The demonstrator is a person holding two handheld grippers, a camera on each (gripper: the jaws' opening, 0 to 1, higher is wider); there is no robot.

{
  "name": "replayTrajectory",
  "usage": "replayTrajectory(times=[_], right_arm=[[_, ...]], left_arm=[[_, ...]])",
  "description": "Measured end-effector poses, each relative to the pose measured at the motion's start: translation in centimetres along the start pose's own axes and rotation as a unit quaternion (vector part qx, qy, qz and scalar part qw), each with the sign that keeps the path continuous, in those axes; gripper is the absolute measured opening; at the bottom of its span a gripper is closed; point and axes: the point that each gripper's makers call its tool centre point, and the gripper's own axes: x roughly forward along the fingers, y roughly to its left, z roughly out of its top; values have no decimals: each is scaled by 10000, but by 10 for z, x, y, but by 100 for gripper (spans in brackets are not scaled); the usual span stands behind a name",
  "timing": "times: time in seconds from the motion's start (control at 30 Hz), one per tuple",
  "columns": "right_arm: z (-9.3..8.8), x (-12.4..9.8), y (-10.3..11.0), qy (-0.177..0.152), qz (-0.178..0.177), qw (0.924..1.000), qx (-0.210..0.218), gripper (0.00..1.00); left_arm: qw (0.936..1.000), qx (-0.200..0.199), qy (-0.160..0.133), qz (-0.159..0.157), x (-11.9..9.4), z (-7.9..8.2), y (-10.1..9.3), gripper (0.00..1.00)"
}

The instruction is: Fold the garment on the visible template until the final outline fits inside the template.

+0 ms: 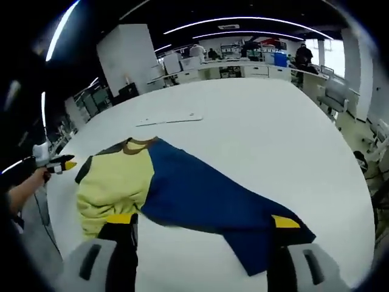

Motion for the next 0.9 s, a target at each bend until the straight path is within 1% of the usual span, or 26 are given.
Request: replayTrajectory(times=[0.07, 0.2, 0.33, 0.4, 0.43, 0.5, 0.57, 0.63, 0.7, 0.73, 0.9], right_arm=[[-4, 2, 6, 55, 55, 9999, -81, 93], [-8, 4, 23, 22, 263, 9994, -219, 98], [-9, 5, 48, -2, 582, 9971, -485, 99], [-7, 6, 58, -2, 818, 9951, -550, 99], [-6, 7, 67, -4, 975, 9938, -541, 99], [-7, 7, 78, 19, 1147, 9916, -601, 99], [-6, 6, 93, -4, 1303, 9882, -805, 99], [-7, 5, 107, 6, 1455, 9849, -938, 99], [-9, 5, 121, 24, 1621, 9812, -1049, 98], [-14, 4, 144, 67, 1913, 9730, -1293, 98], [-23, 5, 173, 153, 2231, 9614, -1606, 96]], left_arm=[[9999, -50, -90, -108, -4, 1, -4, 64], [9996, 12, -153, -230, -11, 2, -11, 73], [9988, 32, -264, -413, -20, 2, -22, 83], [9985, 52, -282, -477, -24, 0, -26, 85], [9983, 55, -280, -505, -25, -1, -28, 87], [9979, 67, -280, -576, -29, -3, -33, 89], [9975, 81, -306, -639, -34, -5, -38, 92], [9963, 49, -423, -750, -39, -3, -44, 95], [9961, 58, -422, -771, -42, -4, -47, 96], [9957, 45, -479, -789, -50, -3, -51, 97], [9942, 150, -565, -906, -60, 1, -61, 99]])
